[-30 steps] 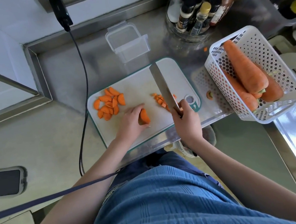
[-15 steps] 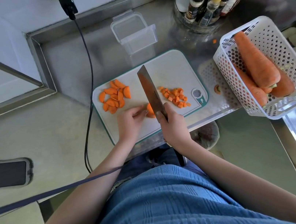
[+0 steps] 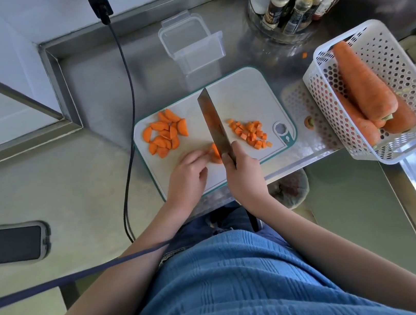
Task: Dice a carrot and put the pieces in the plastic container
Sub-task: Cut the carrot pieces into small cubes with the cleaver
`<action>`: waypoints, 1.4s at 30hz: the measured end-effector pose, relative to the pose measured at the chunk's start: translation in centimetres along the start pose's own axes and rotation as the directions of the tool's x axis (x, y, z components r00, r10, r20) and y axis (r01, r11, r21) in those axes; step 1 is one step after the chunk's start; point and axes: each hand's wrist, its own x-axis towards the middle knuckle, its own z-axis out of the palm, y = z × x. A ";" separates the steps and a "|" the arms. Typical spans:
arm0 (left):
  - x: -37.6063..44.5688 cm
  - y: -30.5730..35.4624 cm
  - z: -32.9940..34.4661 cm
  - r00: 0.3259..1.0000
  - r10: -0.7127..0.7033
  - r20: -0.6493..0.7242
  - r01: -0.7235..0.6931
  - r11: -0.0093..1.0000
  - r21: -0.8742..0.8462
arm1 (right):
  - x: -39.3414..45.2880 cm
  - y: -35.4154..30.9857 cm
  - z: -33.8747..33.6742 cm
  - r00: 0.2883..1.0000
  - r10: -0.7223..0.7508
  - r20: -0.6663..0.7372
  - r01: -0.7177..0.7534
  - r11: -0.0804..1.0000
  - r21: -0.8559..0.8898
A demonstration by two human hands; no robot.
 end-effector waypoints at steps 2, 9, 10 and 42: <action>-0.1 -0.2 0.1 0.997 0.071 0.005 -0.072 0.997 0.040 | 0.1 -0.1 0.1 1.000 0.003 -0.007 -0.003 1.000 0.000; 0.3 -0.6 -0.3 0.973 0.221 0.063 -0.225 0.971 0.082 | 0.1 -0.2 0.5 1.000 0.010 -0.008 -0.010 1.000 -0.017; 0.4 -0.7 -0.4 0.966 0.247 0.078 -0.254 0.963 0.094 | 0.1 -0.3 0.5 1.000 0.012 -0.010 -0.012 1.000 -0.019; 3.8 -1.8 -1.4 0.845 0.485 0.227 -0.524 0.837 0.159 | 0.5 -0.1 2.7 0.999 0.047 0.003 -0.044 0.947 -0.319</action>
